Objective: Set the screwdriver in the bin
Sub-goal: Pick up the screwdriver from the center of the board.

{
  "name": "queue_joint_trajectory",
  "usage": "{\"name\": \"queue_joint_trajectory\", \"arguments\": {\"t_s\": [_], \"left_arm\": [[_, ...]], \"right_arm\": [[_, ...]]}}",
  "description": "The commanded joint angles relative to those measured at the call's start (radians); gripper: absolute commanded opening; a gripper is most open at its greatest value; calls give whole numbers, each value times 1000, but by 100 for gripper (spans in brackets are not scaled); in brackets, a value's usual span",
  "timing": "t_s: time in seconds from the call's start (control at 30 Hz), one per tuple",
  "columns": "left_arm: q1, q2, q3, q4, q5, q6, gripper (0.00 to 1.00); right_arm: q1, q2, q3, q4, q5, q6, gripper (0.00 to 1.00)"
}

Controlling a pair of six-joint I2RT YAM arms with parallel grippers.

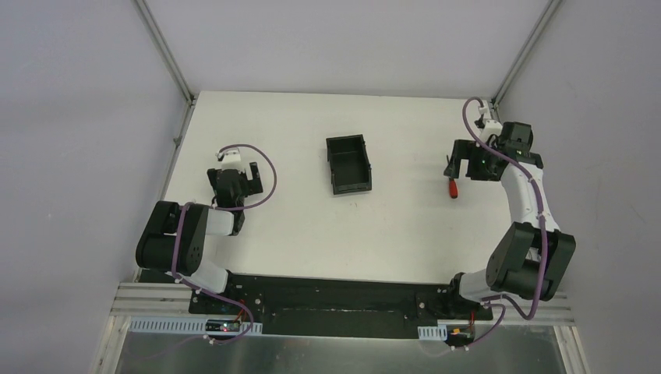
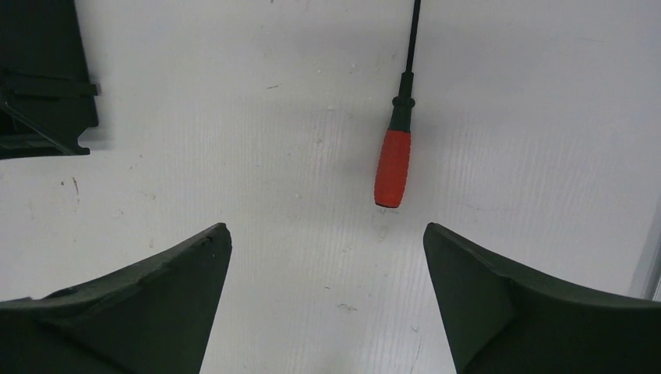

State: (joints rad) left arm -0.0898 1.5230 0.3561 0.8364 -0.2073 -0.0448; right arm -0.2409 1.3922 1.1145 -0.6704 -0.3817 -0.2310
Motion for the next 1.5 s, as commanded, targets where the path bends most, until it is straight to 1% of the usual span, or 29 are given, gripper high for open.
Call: {"name": "queue_joint_trajectory", "arguments": {"t_s": [0.0, 0.23, 0.57, 1.2, 1.47], "left_arm": [[7, -21, -1, 14, 8, -8, 99], [7, -21, -2, 13, 8, -8, 99], [7, -22, -2, 13, 8, -8, 99], [7, -21, -2, 13, 7, -8, 99], [7, -21, -1, 13, 8, -9, 99]], "right_arm": [[-5, 38, 75, -27, 65, 47, 98], [-5, 80, 109, -15, 147, 59, 98], [1, 177, 133, -23, 133, 54, 98], [61, 336, 130, 16, 262, 27, 98], [82, 392, 148, 19, 277, 31, 97]]}}
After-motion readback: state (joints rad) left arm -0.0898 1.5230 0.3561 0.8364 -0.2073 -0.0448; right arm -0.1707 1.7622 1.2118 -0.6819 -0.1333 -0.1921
